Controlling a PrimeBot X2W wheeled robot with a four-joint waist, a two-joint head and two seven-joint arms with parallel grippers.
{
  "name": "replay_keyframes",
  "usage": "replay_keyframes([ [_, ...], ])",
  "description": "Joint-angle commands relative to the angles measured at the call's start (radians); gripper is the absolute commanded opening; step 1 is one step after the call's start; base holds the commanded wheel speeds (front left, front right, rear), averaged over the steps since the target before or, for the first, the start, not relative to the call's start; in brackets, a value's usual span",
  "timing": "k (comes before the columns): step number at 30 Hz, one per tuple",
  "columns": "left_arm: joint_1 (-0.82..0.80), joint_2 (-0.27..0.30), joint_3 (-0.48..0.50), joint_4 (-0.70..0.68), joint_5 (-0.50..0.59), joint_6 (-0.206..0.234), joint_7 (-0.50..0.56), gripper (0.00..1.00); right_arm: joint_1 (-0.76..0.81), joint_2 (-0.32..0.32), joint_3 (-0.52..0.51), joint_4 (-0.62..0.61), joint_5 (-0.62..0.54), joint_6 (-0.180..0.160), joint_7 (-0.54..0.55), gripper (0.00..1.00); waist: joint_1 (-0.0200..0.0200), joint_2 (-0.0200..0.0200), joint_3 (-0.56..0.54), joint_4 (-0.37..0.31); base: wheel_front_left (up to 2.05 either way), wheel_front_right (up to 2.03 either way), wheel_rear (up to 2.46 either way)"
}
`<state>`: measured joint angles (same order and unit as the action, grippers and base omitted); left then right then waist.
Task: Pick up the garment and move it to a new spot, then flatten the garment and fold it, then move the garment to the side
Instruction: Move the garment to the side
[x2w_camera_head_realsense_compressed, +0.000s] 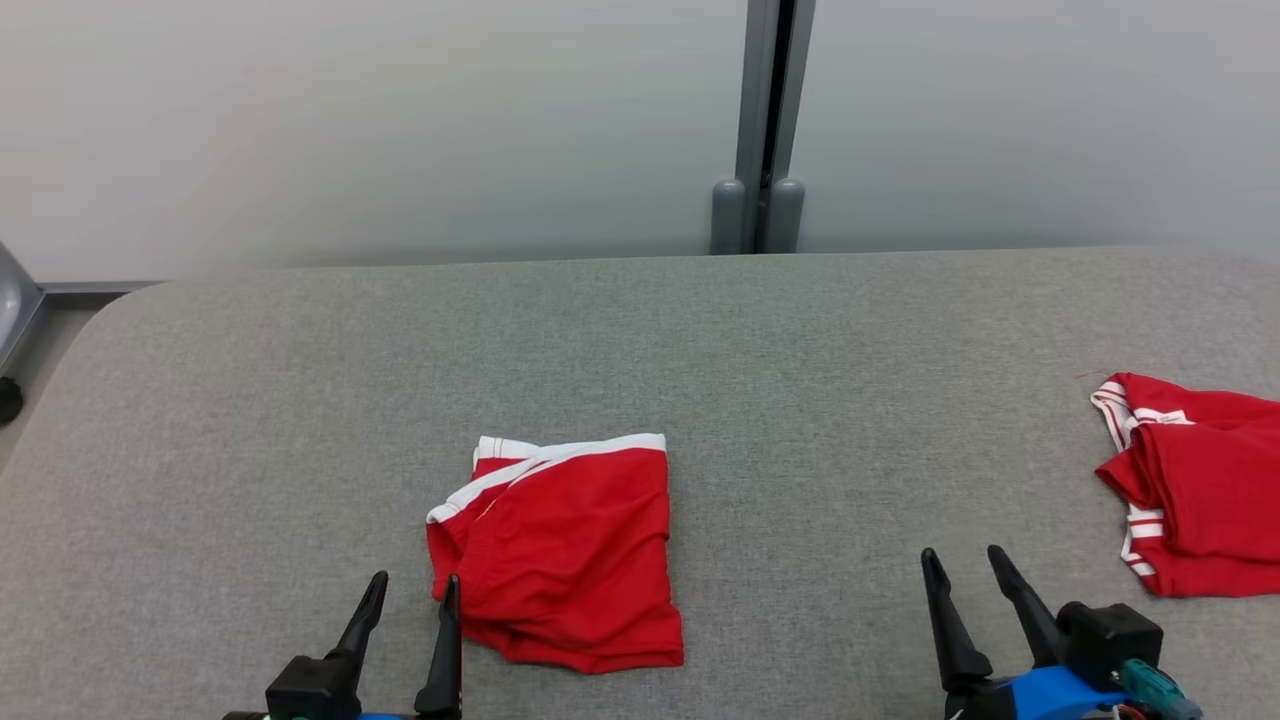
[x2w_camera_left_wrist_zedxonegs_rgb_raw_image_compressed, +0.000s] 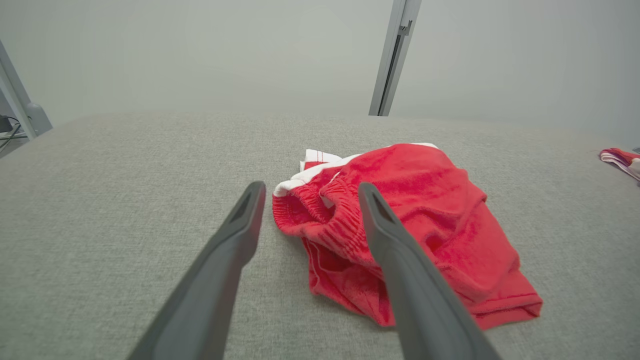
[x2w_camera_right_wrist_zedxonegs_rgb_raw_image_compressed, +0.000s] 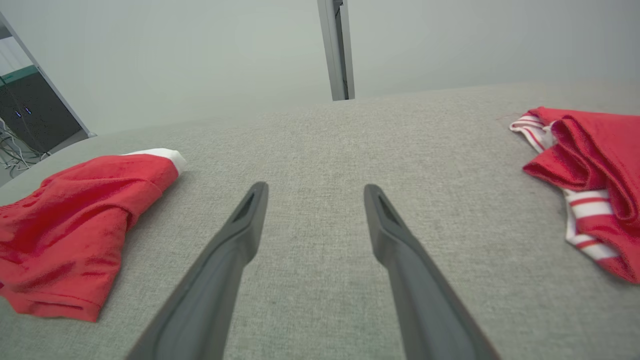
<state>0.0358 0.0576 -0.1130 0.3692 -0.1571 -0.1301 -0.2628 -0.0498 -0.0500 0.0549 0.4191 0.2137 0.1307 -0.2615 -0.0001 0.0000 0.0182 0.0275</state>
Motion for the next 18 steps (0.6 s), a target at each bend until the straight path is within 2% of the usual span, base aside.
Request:
replay_keyframes([
  [1, -0.013, 0.001, -0.004, -0.004, -0.002, -0.001, -0.002, 1.00, -0.004, -0.001, 0.006, 0.005, -0.002, 0.000, -0.004, 1.00, 0.0001, 0.0000, 0.006, 0.007, 0.00, 0.00, 0.00],
  [4, -0.027, 0.005, -0.017, -0.003, -0.011, -0.001, -0.002, 1.00, -0.025, -0.001, 0.042, 0.022, 0.007, 0.000, -0.004, 1.00, 0.0001, 0.0000, 0.021, 0.027, 0.00, 0.00, 0.00],
  [12, -0.067, 0.025, -0.072, -0.002, -0.045, -0.001, -0.002, 1.00, -0.192, -0.003, 0.261, 0.156, 0.102, 0.000, -0.004, 1.00, 0.0001, 0.0000, 0.094, 0.126, 0.00, 0.00, 0.00],
  [18, -0.091, 0.042, -0.102, 0.007, -0.073, -0.001, -0.002, 1.00, -0.328, -0.003, 0.343, 0.279, 0.181, 0.000, -0.004, 1.00, 0.0001, 0.0000, 0.136, 0.208, 0.00, 0.00, 0.00],
])
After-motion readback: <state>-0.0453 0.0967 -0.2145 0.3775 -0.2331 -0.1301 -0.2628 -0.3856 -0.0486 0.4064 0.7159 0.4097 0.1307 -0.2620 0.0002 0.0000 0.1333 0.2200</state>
